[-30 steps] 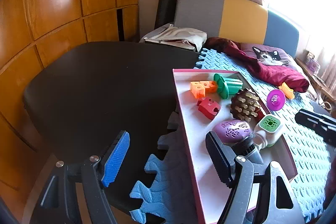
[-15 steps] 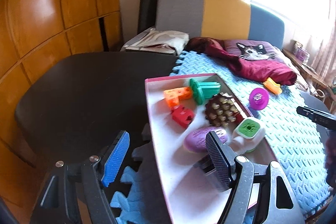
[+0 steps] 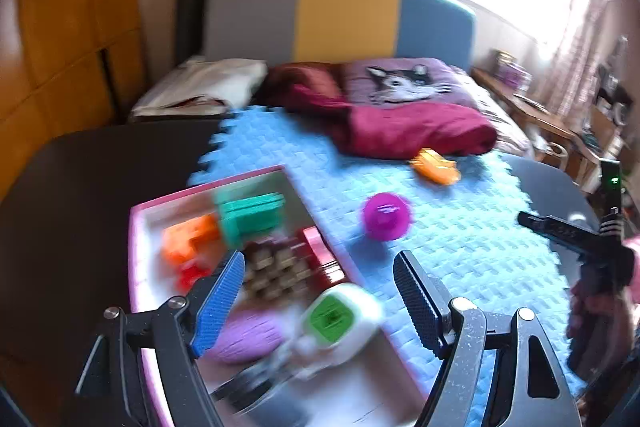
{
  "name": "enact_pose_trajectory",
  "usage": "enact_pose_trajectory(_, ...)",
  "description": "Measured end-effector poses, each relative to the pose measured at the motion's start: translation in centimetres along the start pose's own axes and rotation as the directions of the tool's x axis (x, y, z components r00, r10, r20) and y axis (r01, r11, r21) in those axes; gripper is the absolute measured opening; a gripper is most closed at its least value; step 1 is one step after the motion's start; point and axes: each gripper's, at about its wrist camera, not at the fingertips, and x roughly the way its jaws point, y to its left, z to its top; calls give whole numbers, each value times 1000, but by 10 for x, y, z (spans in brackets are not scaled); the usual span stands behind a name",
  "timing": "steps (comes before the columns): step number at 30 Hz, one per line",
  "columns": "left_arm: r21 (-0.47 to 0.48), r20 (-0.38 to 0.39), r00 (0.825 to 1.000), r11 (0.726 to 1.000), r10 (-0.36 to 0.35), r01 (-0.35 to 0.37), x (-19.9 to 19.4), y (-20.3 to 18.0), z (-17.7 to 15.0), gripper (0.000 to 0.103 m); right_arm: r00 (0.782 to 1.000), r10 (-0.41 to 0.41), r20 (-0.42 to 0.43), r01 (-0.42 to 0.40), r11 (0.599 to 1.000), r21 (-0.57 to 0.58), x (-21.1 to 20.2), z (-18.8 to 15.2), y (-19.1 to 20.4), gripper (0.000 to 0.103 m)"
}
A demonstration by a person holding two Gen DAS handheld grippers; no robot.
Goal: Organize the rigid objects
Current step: 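Grasp the magenta suction cup on the mat with the left tool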
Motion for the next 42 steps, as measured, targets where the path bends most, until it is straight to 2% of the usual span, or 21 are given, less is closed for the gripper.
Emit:
enact_pose_trajectory(2, 35, -1, 1000, 999, 20, -20, 11, -13, 8, 78, 1000, 1, 1, -1, 1000, -2, -1, 0, 1, 46)
enact_pose_trajectory(5, 97, -44, 999, 995, 4, 0, 35, -31, 20, 78, 1000, 11, -10, -12, 1000, -10, -1, 0, 3, 46)
enact_pose_trajectory(7, 112, -66, 998, 994, -10, 18, 50, -42, 25, 83, 1000, 17, -4, -17, 1000, -11, -1, 1, 5, 46)
enact_pose_trajectory(9, 138, -51, 999, 990, 4, 3, 63, -51, 29, 88, 1000, 30, -5, -31, 999, -9, -2, 1, 4, 46)
enact_pose_trajectory(12, 166, -73, 997, 986, -7, 19, 86, -60, 36, 89, 999, 40, -4, -40, 999, -6, -3, 2, 4, 46)
enact_pose_trajectory(18, 205, -180, 984, 978, 6, 32, 137, -66, 41, 91, 998, 63, -14, -63, 998, -14, -3, 1, 8, 46)
enact_pose_trajectory(19, 198, -197, 980, 980, 8, 31, 143, -65, 41, 87, 998, 66, -15, -66, 998, -15, -3, 1, 9, 46)
enact_pose_trajectory(20, 181, -226, 974, 982, -6, 48, 150, -64, 43, 69, 998, 68, -15, -69, 998, -16, -3, 0, 9, 46)
enact_pose_trajectory(21, 171, -252, 967, 982, -35, 80, 155, -64, 44, 58, 997, 71, -19, -71, 997, -17, -2, 0, 10, 46)
enact_pose_trajectory(23, 197, -270, 963, 977, -22, 77, 159, -68, 44, 58, 997, 72, -22, -72, 997, -20, -1, 0, 11, 46)
enact_pose_trajectory(26, 225, -265, 964, 972, -5, 67, 160, -73, 43, 57, 997, 74, -30, -75, 997, -17, 0, -1, 11, 46)
enact_pose_trajectory(31, 214, -227, 973, 973, -36, 86, 146, -73, 43, 57, 997, 68, -40, -69, 998, -15, 2, -2, 9, 46)
enact_pose_trajectory(34, 205, -175, 983, 974, -56, 92, 124, -69, 40, 57, 996, 65, -59, -66, 998, -12, 7, -3, 9, 46)
enact_pose_trajectory(38, 171, -122, 987, 977, -105, 125, 89, -60, 33, 57, 990, 95, -105, -99, 995, -26, 18, -6, 15, 46)
enact_pose_trajectory(42, 134, -66, 988, 980, -139, 147, 54, -45, 20, 57, 987, 106, -118, -118, 988, -97, 29, 1, 34, 46)
